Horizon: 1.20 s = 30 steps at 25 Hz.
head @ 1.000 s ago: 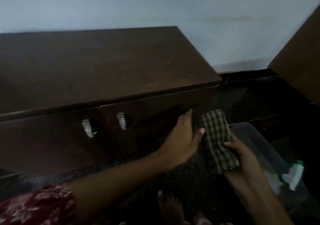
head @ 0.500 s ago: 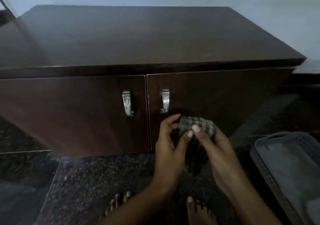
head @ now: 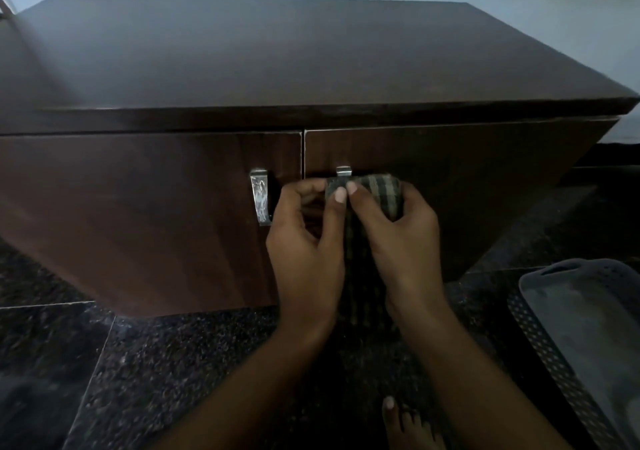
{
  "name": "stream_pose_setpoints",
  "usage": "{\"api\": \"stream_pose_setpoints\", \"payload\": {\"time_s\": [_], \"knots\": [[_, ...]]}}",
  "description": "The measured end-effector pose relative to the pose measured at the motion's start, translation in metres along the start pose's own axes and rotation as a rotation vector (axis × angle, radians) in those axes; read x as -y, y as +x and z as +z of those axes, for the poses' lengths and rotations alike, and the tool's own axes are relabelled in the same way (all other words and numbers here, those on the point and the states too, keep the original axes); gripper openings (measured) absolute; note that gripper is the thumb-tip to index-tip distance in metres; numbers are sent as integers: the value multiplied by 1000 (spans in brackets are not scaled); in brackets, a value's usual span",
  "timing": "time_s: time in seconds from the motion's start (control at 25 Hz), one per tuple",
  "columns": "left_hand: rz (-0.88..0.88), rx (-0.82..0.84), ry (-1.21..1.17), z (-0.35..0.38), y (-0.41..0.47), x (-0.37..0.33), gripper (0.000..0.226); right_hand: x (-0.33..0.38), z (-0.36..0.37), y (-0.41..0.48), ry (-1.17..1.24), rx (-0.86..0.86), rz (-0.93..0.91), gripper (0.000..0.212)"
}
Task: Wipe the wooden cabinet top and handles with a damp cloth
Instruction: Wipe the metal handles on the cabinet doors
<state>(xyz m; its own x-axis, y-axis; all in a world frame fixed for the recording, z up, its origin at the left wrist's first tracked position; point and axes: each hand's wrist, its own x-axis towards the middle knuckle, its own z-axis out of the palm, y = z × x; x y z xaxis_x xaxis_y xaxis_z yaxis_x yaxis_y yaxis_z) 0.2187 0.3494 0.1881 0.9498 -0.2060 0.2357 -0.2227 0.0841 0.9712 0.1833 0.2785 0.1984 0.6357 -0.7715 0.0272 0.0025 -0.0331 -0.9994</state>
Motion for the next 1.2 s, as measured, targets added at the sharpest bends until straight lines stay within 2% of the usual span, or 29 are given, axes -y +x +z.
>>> {"api": "stream_pose_setpoints", "payload": {"time_s": [0.24, 0.44, 0.6, 0.8, 1.0, 1.2], "knots": [[36, -40, 114, -2, 13, 1, 4, 4, 9, 8, 22, 6, 11, 7], [13, 1, 101, -6, 7, 5, 14, -7, 3, 3, 81, 34, 87, 4], [-13, 30, 87, -7, -4, 17, 13, -20, -1, -7, 70, 26, 119, 2], [56, 7, 68, -7, 1, 15, 14, -15, 4, -2, 11, 0, -54, 6], [38, 6, 43, -8, 3, 20, 12, -26, 6, -5, 51, 14, -105, 6], [5, 4, 28, -9, 1, 27, 15, -34, 2, -5, -25, 33, -162, 10]]}}
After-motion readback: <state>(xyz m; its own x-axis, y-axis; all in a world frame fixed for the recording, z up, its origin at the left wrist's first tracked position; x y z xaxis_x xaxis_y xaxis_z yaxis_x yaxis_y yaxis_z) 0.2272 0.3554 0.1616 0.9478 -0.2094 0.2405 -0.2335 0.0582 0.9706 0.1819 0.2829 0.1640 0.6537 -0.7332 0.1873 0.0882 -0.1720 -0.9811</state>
